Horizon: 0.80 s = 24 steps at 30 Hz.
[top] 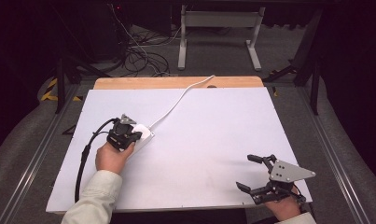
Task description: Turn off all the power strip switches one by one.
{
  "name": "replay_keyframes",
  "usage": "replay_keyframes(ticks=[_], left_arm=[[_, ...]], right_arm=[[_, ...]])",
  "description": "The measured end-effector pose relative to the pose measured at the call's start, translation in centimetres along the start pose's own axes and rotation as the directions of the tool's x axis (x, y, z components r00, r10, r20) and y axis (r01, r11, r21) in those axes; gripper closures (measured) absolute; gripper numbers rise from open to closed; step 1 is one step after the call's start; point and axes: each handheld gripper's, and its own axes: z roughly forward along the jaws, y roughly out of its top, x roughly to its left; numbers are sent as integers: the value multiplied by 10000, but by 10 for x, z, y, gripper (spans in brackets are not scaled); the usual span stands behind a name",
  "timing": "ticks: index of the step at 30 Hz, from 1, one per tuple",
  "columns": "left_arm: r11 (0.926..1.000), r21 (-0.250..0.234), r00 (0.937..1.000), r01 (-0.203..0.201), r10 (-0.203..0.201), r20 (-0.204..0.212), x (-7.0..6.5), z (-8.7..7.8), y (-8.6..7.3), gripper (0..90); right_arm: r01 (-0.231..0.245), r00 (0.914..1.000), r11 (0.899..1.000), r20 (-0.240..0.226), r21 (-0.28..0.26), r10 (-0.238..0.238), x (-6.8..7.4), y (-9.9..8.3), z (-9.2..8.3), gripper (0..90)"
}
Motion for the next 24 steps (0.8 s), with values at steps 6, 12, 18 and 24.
replay_keyframes(ticks=[6,12,18,24], left_arm=[[10000,42,10000,25,-25,-96,-1,4,0,900],[9999,107,9999,42,-41,-162,-1,6,-1,900],[9999,-26,9994,-138,138,-316,-3,7,-2,900],[9996,-68,9985,-276,272,-483,-6,8,-3,900]], right_arm=[[49,10000,10000,-2,-6,-49,0,0,0,81],[33,10000,10000,-2,8,-33,0,0,0,81],[22,10000,10000,-27,10,-22,0,0,0,81],[49,10000,10000,-27,23,-49,0,0,0,81]])
